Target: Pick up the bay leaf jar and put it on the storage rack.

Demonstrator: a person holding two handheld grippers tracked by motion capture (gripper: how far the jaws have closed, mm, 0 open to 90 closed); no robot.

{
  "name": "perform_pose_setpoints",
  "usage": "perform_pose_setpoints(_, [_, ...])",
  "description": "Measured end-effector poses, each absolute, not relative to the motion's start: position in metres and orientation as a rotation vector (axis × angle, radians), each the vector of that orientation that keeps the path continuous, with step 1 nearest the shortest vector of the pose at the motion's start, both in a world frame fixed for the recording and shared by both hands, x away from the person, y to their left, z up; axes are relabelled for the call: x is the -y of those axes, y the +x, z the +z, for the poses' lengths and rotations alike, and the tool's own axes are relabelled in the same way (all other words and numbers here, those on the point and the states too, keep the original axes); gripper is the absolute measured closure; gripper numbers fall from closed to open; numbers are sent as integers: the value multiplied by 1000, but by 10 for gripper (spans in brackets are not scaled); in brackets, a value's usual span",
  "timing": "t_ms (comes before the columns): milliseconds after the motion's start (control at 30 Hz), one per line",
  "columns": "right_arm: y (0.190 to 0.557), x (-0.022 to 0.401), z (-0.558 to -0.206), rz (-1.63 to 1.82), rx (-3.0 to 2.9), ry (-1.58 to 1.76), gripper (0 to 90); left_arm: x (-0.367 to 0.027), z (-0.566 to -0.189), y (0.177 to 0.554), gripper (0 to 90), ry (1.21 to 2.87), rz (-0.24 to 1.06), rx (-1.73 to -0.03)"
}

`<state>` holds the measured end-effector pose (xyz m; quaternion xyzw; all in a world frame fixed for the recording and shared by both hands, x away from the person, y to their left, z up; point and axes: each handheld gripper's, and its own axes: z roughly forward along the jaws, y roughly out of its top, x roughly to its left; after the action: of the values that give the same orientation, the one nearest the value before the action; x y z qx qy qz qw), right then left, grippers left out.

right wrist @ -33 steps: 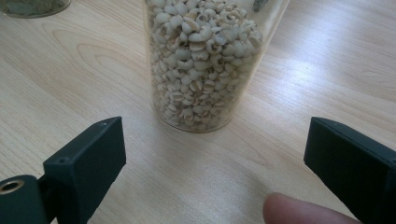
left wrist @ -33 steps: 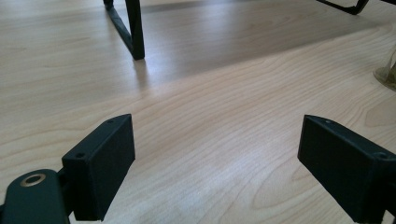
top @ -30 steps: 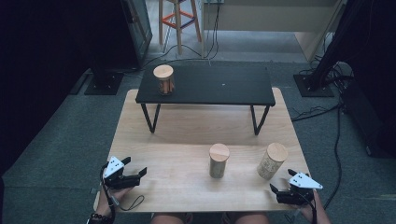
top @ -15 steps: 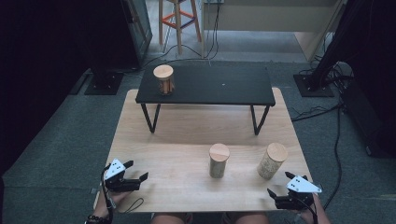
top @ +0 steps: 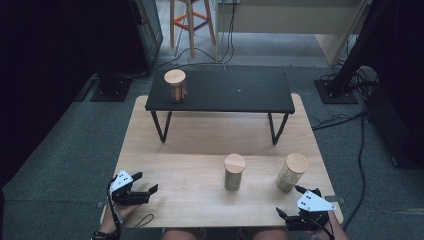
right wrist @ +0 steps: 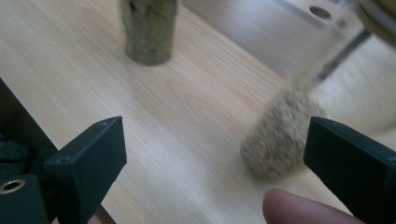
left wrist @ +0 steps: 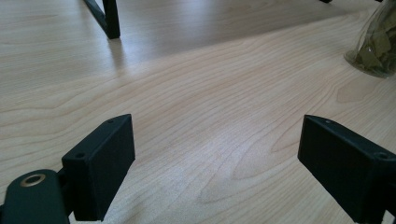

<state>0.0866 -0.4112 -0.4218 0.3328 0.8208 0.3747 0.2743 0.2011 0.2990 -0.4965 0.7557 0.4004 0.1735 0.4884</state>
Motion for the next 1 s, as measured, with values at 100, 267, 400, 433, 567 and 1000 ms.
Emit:
perform_pose_setpoints(100, [89,400,-416,1012,-2224,854,57,-298,-496,201,112,1845,426,-968])
perform_pose_setpoints(267, [97,386,-413,1062,-2240,830,58,-297,-497,198,112,1843,439,-962])
perform_pose_setpoints(400, [105,373,-408,1081,-2260,801,58,-298,-498,196,111,1825,444,-973])
perform_pose_setpoints(433, [108,370,-407,1084,-2269,791,58,-298,-499,195,112,1820,448,-973])
perform_pose_setpoints(567, [118,359,-401,1104,-2291,777,58,-297,-501,191,112,1793,469,-984])
perform_pose_setpoints(1000, [148,330,-392,1114,-2364,805,60,-300,-505,186,112,1748,482,-1002])
